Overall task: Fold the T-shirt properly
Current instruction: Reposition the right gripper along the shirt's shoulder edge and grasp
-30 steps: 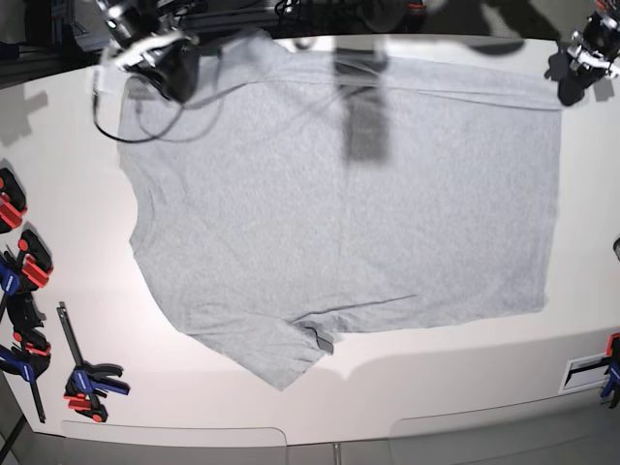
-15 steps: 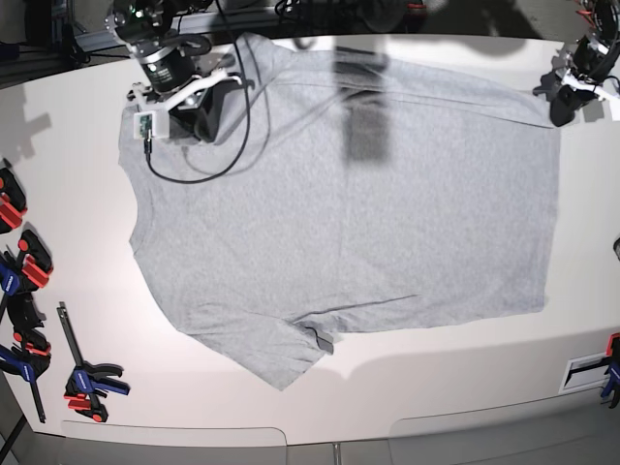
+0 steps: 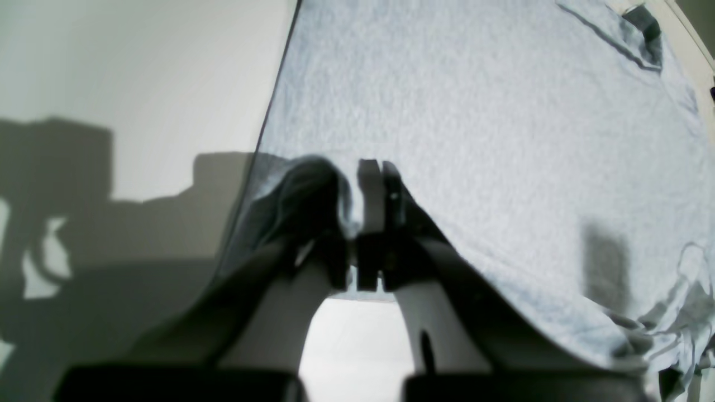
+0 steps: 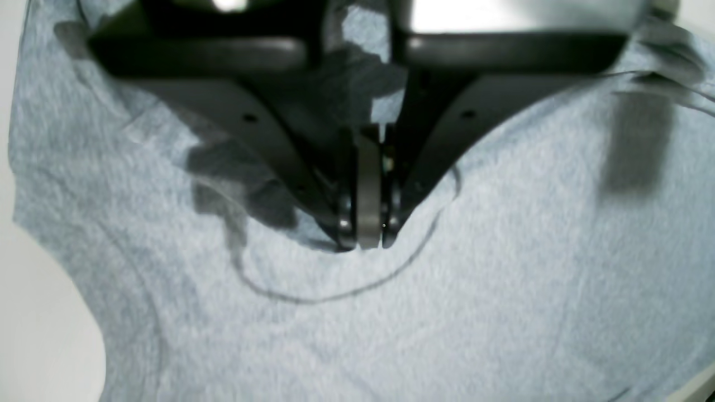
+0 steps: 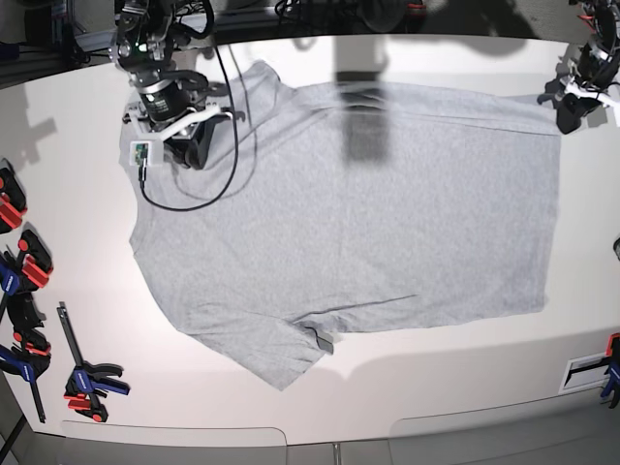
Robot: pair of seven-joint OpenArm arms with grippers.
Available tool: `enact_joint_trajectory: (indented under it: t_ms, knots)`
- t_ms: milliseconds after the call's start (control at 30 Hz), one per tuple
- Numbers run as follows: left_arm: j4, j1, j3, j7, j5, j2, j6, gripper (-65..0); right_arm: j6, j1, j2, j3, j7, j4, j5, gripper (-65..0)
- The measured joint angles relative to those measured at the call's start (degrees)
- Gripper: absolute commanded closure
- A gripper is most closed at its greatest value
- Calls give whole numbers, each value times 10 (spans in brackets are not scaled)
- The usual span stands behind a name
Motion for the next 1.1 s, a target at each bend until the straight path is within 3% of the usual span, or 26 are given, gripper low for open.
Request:
enact_joint_trajectory:
  t_ms: [300,367,733,1100]
  knots:
    - [0,-22,0,-4,0,-22,1,0,-10,25,-1,34,7,0,2,0]
    - [0,-27,0,-4,-1,-23,20,0,-10,29,-1,42,7,0,2,0]
    - [0,-28,4,-4,0,-24,20,0,-10,52,-2,41,8,-30,2,0]
    - [0,-28,4,-16,49,-24,20,0,-10,99,-2,40,10,-84,2,0]
